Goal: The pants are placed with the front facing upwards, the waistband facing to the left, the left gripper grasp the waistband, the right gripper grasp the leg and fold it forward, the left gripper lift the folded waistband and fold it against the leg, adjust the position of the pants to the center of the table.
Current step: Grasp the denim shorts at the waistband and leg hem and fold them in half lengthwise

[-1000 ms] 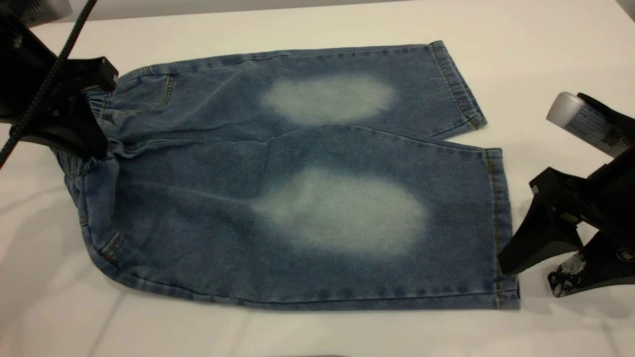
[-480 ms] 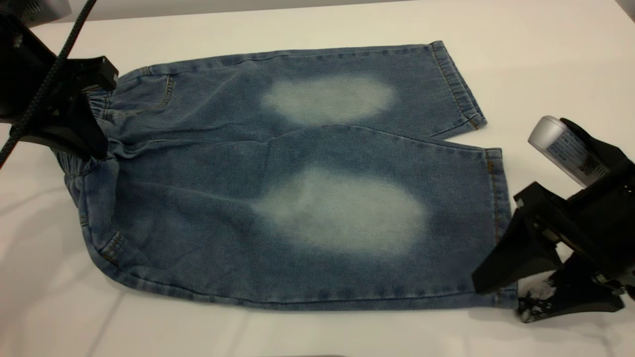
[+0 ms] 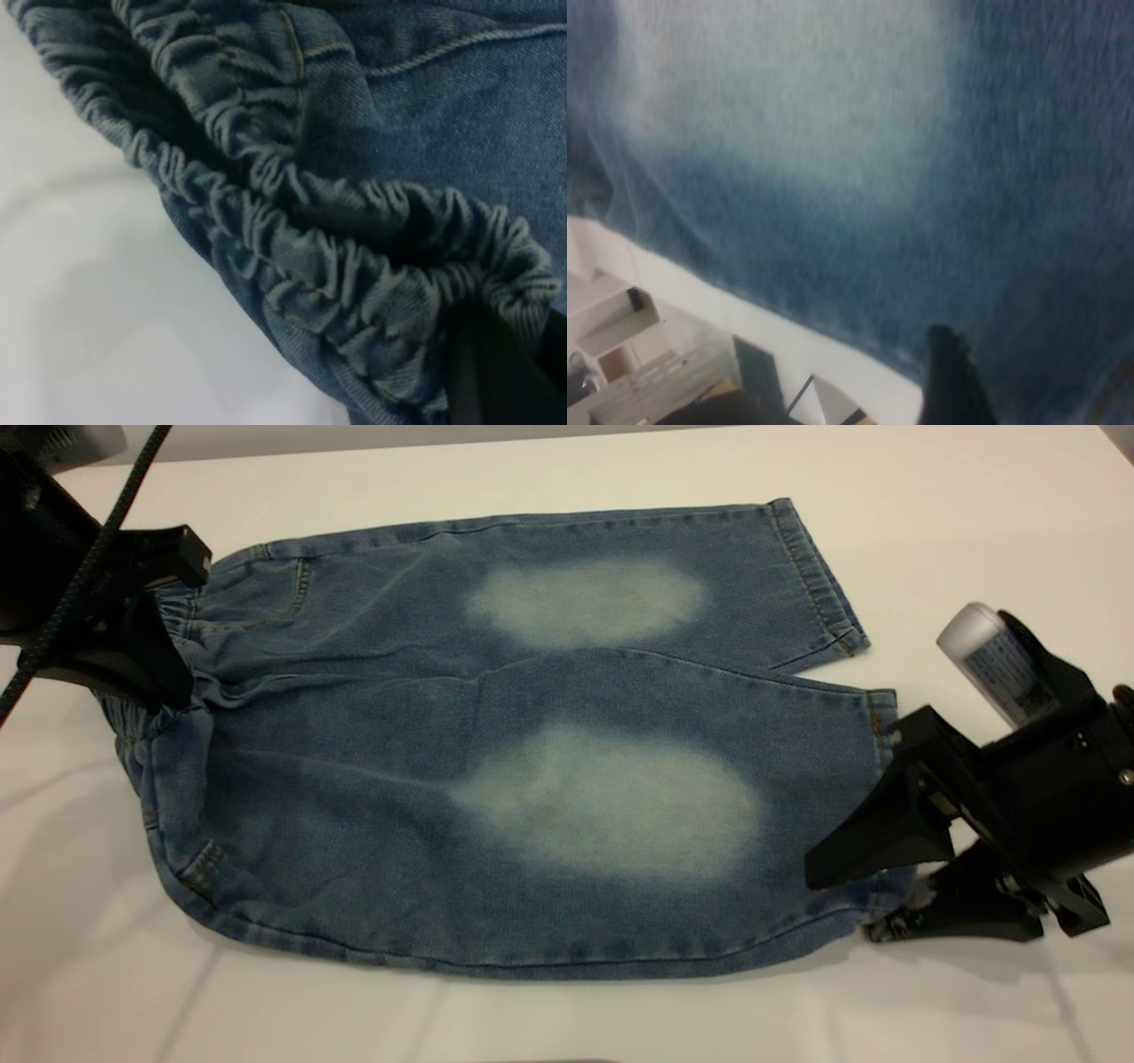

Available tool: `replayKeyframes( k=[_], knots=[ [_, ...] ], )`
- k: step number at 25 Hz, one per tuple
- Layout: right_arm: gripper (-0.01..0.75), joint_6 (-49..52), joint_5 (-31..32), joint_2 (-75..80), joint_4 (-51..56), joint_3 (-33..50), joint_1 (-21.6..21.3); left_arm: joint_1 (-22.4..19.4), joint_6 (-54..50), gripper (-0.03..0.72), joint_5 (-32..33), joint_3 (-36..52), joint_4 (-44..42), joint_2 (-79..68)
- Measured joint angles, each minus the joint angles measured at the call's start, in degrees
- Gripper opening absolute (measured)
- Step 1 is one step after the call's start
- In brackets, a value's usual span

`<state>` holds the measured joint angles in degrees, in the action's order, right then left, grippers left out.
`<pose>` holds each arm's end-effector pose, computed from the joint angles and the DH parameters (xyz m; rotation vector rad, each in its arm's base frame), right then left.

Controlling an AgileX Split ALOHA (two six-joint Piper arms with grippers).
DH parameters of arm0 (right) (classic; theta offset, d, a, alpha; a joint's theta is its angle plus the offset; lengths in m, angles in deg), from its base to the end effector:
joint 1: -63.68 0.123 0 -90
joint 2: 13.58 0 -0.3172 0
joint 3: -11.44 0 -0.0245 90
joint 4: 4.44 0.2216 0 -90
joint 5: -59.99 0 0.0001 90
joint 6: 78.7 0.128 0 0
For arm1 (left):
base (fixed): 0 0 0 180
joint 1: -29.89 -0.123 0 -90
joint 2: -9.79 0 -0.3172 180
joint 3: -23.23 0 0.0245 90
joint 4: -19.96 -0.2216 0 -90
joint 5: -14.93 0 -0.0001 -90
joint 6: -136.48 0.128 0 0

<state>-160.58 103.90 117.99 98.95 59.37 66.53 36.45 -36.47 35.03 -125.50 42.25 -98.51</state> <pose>0.2537 0.0992 0.0470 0.4638 2.8533 1.1682 0.3049 -0.0519 0.1534 -0.1456 2.7754 -0.2742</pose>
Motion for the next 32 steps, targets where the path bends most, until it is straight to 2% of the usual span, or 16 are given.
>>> replayKeyframes(
  k=[2,7,9,12,19,22,27,32],
  knots=[
    [0.298,-0.12,-0.72,0.12,0.49,-0.06,0.00,0.00,0.00,0.041,0.00,0.00,0.00,0.00],
    [0.061,-0.12,-2.14,0.51,0.78,-0.06,0.00,0.00,0.00,0.041,0.17,0.00,0.00,0.00],
    [0.032,-0.12,-1.95,0.56,0.46,-0.06,0.00,0.00,0.00,0.041,0.59,0.00,0.00,0.00],
    [0.028,-0.12,0.29,0.38,-1.06,-0.12,0.00,0.00,-0.05,0.041,1.84,0.00,0.00,0.00],
    [0.029,5.29,14.57,-4.31,-0.46,-1.01,-2.85,0.00,-0.50,0.041,6.37,0.00,1.09,0.12],
    [0.029,10.11,17.99,-4.79,0.39,-3.97,-4.01,0.00,-0.50,0.041,5.96,0.00,3.79,0.12],
    [0.029,20.39,16.64,-4.79,0.33,-12.77,-4.05,0.00,-0.50,0.042,2.40,-0.25,10.19,0.12],
    [0.029,28.84,9.79,-4.68,-0.12,-22.26,-4.05,0.00,-0.56,0.042,-0.43,-4.70,16.19,0.12]
  ],
)
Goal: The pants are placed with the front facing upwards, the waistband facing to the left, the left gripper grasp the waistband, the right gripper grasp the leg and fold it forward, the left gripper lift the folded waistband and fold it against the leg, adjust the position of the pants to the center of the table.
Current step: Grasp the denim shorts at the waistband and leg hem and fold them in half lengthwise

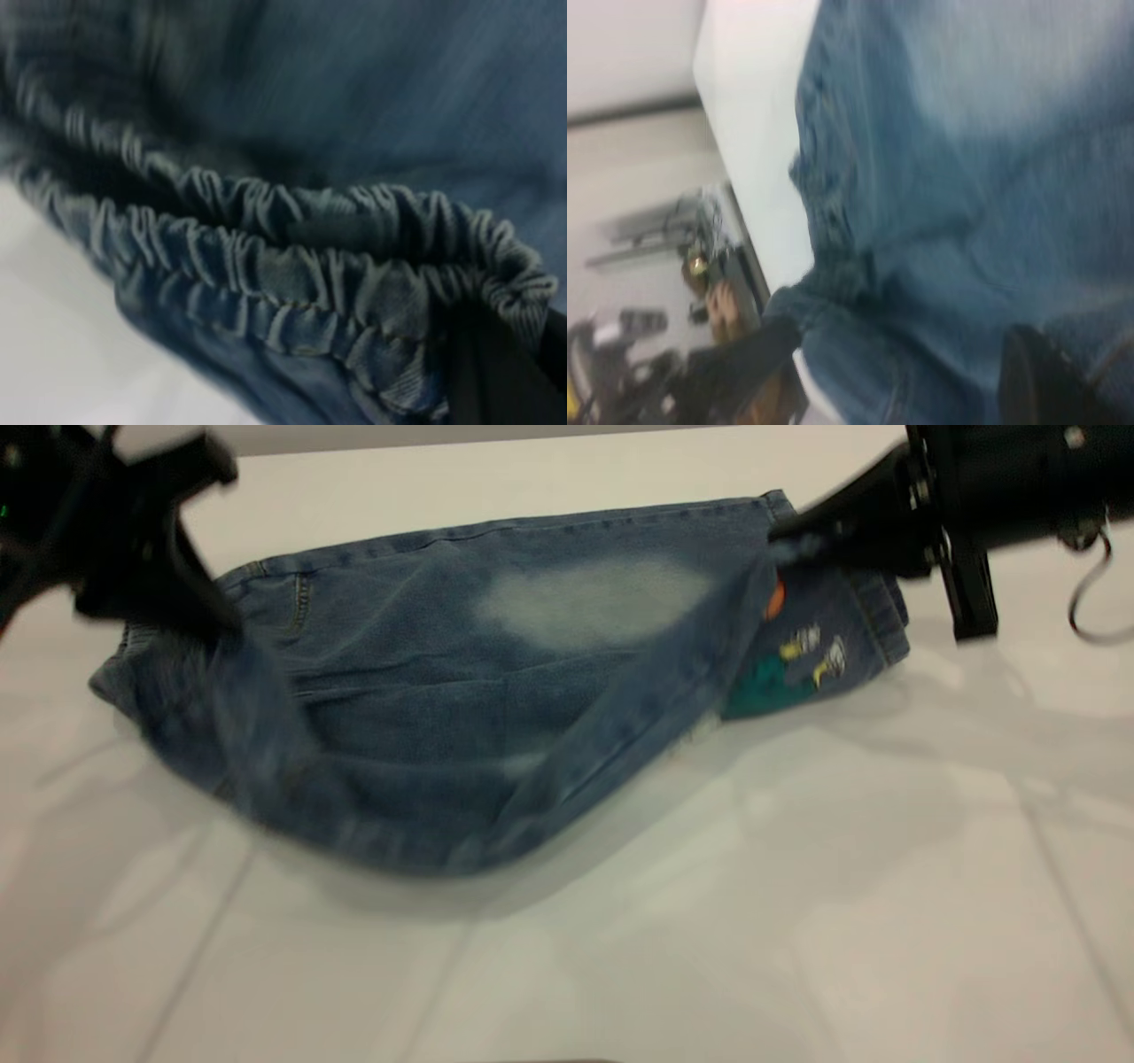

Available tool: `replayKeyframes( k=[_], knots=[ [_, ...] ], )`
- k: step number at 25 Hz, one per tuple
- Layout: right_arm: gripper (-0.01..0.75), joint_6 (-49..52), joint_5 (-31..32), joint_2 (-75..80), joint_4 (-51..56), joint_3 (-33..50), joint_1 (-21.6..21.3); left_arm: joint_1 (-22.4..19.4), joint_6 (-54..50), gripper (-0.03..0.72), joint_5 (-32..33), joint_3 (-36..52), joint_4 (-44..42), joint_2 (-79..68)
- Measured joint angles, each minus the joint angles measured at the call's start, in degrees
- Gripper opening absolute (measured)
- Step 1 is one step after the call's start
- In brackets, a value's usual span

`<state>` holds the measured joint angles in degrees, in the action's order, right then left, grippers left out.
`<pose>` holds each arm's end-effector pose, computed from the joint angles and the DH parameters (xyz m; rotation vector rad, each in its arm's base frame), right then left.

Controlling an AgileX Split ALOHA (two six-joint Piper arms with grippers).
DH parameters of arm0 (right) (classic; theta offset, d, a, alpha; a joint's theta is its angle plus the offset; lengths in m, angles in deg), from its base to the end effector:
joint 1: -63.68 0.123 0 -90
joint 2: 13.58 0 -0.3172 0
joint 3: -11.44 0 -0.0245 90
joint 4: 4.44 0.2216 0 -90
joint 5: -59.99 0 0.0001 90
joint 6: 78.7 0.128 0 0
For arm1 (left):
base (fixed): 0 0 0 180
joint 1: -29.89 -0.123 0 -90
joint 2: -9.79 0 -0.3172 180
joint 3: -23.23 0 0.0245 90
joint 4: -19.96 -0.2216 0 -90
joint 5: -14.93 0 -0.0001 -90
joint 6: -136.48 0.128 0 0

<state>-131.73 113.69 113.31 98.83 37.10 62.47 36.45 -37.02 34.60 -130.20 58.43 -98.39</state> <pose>0.3723 0.0926 0.1351 0.7995 2.3668 1.5255 0.3301 -0.0650 0.1769 -0.4770 2.6329 -0.4922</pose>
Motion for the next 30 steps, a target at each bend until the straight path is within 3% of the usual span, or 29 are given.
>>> replayKeyframes(
  k=[10,21,30],
  knots=[
    [0.029,9.23,-10.59,4.09,-0.16,-13.66,0.00,0.00,-0.10,0.044,-8.92,-3.93,10.70,0.00],
    [0.029,14.58,-11.35,14.38,-0.22,-25.42,0.00,0.00,-0.29,0.045,-25.14,-3.93,18.42,-0.16],
    [0.029,17.19,-15.25,15.47,-0.22,-26.99,0.00,0.00,0.07,0.048,-33.89,-3.93,22.12,-2.84]
  ],
)
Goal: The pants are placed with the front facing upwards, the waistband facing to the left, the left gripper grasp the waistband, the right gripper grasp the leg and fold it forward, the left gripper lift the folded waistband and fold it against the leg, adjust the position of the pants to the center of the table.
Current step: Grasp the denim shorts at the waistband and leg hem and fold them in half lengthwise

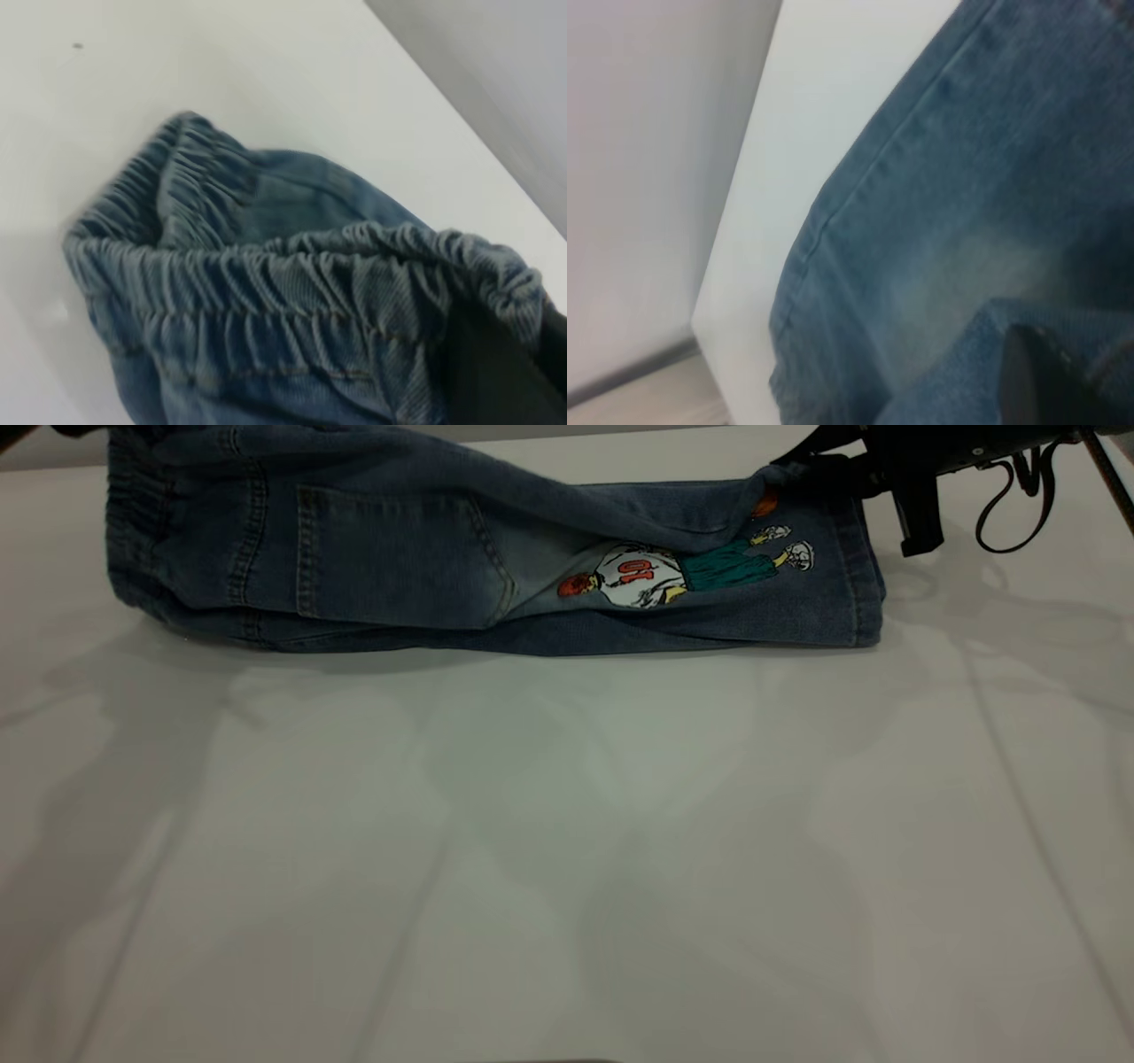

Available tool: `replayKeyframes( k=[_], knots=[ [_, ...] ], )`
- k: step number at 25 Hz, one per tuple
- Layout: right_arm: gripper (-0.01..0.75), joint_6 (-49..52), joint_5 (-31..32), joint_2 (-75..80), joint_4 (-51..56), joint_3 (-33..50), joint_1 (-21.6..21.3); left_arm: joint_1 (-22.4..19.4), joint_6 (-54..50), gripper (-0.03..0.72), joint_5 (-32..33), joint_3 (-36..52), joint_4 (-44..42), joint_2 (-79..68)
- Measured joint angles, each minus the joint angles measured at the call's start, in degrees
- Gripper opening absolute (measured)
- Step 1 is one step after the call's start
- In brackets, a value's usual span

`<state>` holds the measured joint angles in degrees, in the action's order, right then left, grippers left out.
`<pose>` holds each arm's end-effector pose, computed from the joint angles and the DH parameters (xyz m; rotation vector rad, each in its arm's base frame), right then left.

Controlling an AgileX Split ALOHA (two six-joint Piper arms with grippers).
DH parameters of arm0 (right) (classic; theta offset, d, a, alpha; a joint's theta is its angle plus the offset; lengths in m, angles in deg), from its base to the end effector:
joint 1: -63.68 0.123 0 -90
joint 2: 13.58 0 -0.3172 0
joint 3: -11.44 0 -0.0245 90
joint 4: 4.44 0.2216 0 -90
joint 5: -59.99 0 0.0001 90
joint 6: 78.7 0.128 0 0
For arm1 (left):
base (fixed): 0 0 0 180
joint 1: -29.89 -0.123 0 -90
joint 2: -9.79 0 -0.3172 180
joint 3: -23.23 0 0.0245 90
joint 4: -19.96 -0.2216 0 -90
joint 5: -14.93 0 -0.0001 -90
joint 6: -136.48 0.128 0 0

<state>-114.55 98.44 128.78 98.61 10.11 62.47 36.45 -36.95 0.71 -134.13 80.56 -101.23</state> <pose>0.4881 0.0673 0.0933 1.1381 2.2187 1.3250 0.3920 -0.0176 0.2093 -0.9867 1.9816 -0.3473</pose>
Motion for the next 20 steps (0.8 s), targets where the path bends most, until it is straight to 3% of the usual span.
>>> replayKeyframes(
  k=[11,20],
  knots=[
    [0.029,-0.49,-1.17,0.00,0.00,0.00,0.00,0.00,0.00,0.055,-7.11,-0.24,0.60,-8.05],
    [0.029,-1.11,-1.41,1.62,0.06,-0.05,0.00,0.00,0.05,0.065,-5.26,-4.77,-5.91,-11.43]
  ],
)
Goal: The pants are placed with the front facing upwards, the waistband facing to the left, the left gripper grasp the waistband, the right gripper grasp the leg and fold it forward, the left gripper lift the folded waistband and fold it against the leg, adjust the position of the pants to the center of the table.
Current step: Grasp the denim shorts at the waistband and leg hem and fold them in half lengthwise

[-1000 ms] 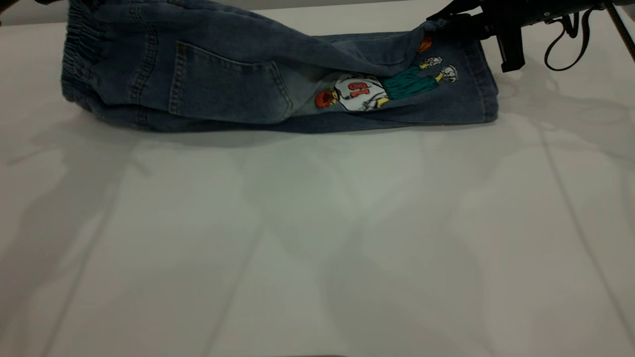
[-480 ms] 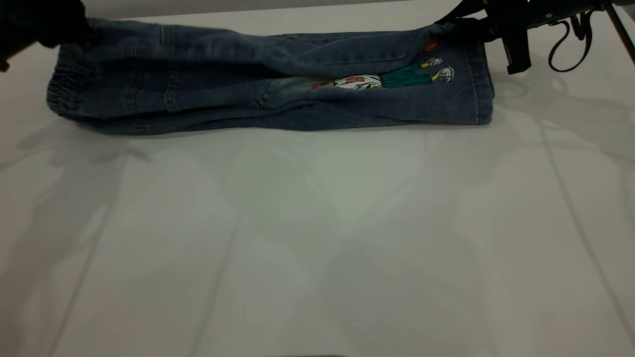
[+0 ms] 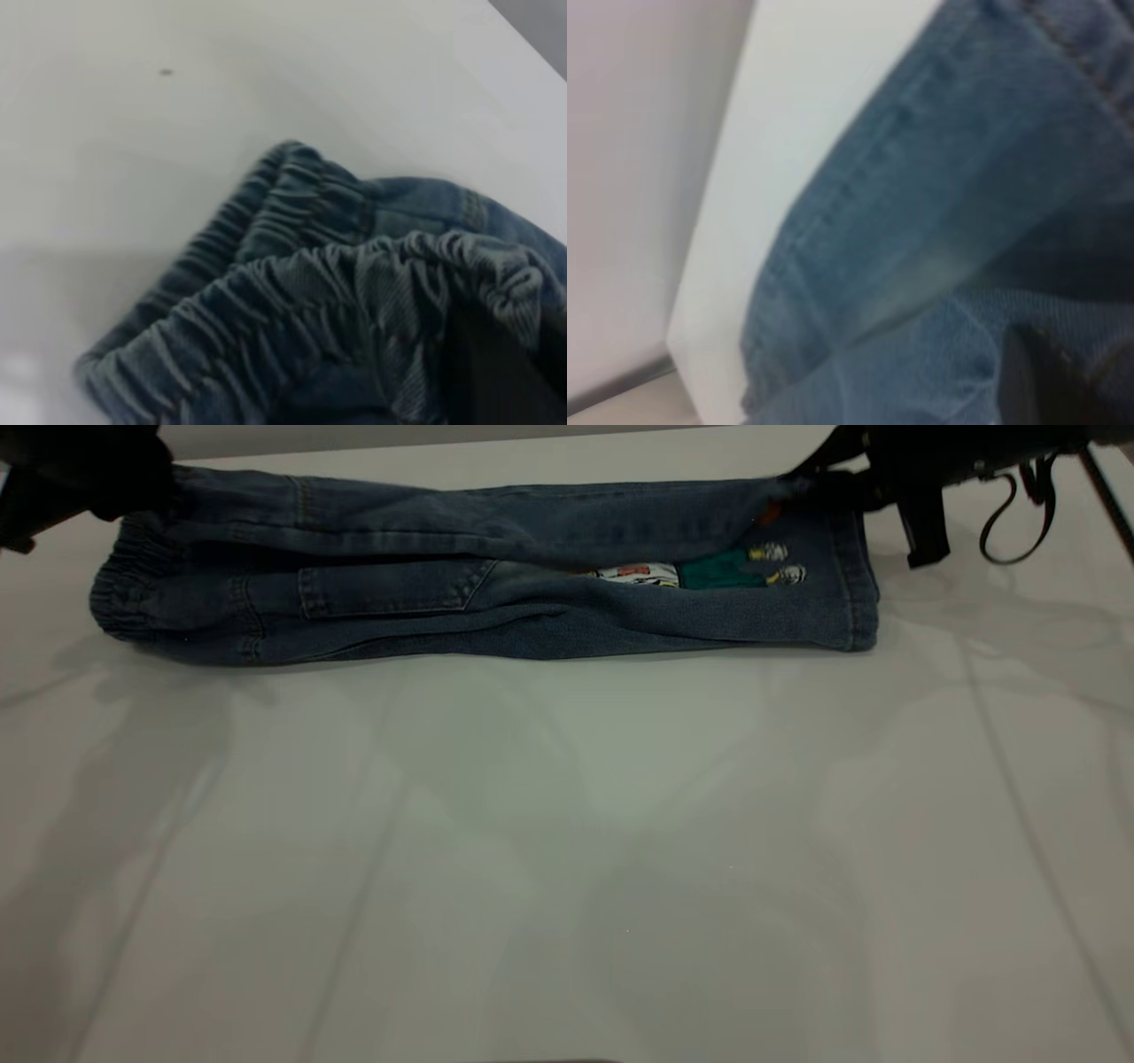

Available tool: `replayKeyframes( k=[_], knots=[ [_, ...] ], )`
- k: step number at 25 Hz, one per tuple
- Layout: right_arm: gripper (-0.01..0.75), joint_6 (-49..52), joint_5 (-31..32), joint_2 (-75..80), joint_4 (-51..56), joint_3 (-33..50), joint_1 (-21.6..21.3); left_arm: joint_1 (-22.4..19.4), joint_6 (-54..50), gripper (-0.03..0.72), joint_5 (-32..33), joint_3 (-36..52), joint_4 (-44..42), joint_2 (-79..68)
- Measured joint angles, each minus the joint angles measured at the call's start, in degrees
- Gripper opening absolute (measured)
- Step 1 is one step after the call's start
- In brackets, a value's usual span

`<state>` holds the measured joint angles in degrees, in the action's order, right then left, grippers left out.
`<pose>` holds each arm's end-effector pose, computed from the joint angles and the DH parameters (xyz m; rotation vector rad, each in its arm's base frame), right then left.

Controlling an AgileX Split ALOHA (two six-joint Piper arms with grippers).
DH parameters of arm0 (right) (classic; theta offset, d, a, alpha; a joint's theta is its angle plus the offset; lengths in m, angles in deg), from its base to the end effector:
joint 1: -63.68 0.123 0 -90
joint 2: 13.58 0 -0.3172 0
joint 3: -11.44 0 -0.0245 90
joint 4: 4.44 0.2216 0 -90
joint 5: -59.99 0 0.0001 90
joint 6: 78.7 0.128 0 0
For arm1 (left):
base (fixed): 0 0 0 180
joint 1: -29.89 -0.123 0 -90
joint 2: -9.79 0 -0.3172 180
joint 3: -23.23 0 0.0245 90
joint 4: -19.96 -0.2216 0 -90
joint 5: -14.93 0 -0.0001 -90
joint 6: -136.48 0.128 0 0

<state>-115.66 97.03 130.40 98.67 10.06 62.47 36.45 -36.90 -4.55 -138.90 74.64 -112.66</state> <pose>0.4880 0.0649 0.0779 1.1527 2.2416 1.2796 0.4277 -0.0142 0.1586 -0.8960 2.0363 -0.1996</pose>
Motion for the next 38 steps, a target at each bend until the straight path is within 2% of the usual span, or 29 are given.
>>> replayKeyframes(
  k=[12,21,23,26,33,38],
  knots=[
    [0.043,0.12,-0.64,1.63,0.00,-0.97,0.00,0.00,0.44,0.081,1.84,-7.36,-1.34,-7.85],
    [0.068,1.43,-0.68,1.68,0.00,-1.71,0.00,-0.83,3.00,0.116,11.98,-13.35,-6.83,-11.28],
    [0.088,1.96,-0.68,1.68,0.00,-1.71,0.00,-1.26,3.12,0.146,13.03,-13.45,-6.95,-11.41],
    [0.150,4.41,-0.87,1.68,0.00,-1.77,-0.05,-2.41,2.72,0.242,13.96,-13.45,-4.77,-11.40],
    [0.353,5.51,-0.52,1.69,0.00,-1.77,-0.61,-5.48,1.97,0.480,14.37,-13.55,1.55,-11.40],
    [0.446,1.83,2.07,1.69,0.00,-1.90,-0.61,-6.26,6.05,0.510,14.78,-13.69,-0.10,-11.40]
  ],
)
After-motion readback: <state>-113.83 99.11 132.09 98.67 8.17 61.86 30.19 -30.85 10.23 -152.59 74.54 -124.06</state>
